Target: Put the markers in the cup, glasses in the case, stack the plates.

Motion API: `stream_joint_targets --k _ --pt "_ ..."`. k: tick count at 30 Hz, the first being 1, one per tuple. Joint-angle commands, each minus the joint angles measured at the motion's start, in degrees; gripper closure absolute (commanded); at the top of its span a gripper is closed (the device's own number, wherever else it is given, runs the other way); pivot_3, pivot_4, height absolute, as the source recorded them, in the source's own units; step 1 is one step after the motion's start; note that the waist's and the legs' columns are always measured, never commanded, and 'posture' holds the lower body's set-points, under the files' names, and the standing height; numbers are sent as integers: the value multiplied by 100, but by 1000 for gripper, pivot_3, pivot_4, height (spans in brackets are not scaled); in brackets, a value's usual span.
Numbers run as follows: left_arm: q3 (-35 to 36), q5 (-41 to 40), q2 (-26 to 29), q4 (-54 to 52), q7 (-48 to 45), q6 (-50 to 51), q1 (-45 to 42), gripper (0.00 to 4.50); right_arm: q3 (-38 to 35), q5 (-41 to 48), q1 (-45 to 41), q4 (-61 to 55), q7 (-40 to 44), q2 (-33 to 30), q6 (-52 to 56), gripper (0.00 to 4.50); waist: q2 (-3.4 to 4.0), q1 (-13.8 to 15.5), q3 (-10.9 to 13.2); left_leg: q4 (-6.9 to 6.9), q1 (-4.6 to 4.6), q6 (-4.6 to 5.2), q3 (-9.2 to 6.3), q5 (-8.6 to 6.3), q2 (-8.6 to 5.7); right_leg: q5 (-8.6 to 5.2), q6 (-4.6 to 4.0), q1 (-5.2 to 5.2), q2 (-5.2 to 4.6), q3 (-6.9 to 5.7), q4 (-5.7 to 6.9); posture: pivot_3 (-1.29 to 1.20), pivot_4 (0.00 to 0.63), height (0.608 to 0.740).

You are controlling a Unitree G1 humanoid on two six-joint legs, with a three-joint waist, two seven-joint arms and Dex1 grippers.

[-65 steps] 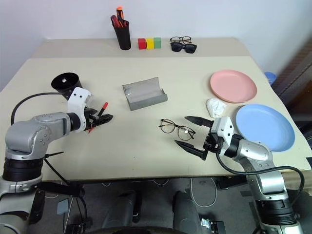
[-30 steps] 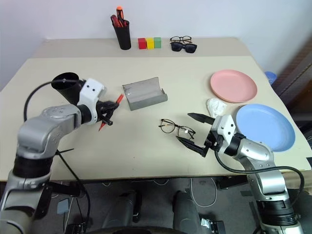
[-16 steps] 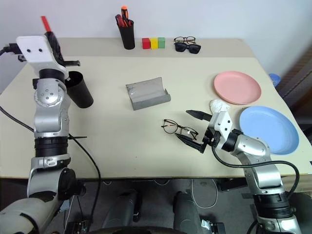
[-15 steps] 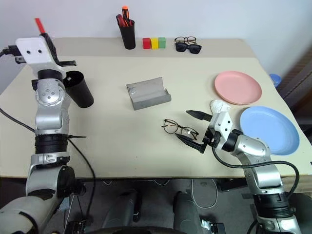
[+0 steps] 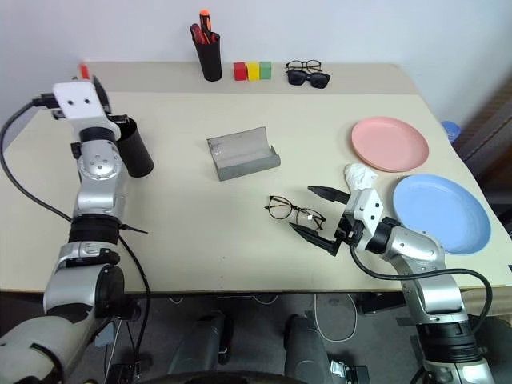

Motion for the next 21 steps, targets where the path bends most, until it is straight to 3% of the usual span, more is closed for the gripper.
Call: stream_joint_targets --k 1,3,6,7,8,10,11,14,21 --pt "-8 -118 -135 -238 -56 -170 104 1223 -151 39 0 -243 -42 -43 -54 0 0 0 0 0 0 0 0 0 0 0 0 0 0 0 0 0 150 740" --pt "58 -433 -262 -559 -314 -180 183 243 -169 43 3 -265 -75 -58 -29 0 0 0 0 0 0 0 0 0 0 0 0 0 0 0 0 0 150 740" --pt "78 -1002 -434 -1456 -795 532 323 243 -179 30 13 -270 -125 -68 -12 0 -2 -2 1 0 -2 0 0 0 1 0 -1 -1 0 0 -1 0 150 740" --pt "-68 -1191 -380 -1831 -1131 1312 321 243 -178 28 29 -285 -146 -68 1 0 -2 -1 1 1 -2 0 0 0 1 0 -1 -1 0 0 0 0 150 740" --pt "-372 -1357 -183 -2125 -1737 2262 265 243 -175 26 42 -299 -172 -67 24 0 -2 -4 1 1 -1 0 0 0 1 0 -1 -1 0 0 1 0 150 740" --pt "-1472 -1747 508 -2454 -4227 3329 -53 243 -192 23 91 -359 -249 -74 84 0 -1 -4 1 1 1 -1 0 0 1 -2 -3 -1 1 0 4 0 150 740" --pt "-1606 -2065 588 -2491 -4690 3928 -229 243 -202 23 113 -389 -286 -78 114 0 1 -1 0 2 0 -2 -1 1 1 -11 -20 -3 5 0 9 0 150 740" --pt "-1744 -2219 578 -1906 -5004 5065 -872 243 -254 16 219 -483 -348 -106 143 0 1 2 0 8 -3 -2 -1 1 0 -13 -23 5 2 0 -2 0 150 740" --pt "-3031 -1396 227 -414 -6181 5021 -1614 243 -535 -20 604 -798 -595 -146 163 0 1 -50 1 -7 0 1 -1 0 4 -15 -20 -10 6 1 6 0 150 740"
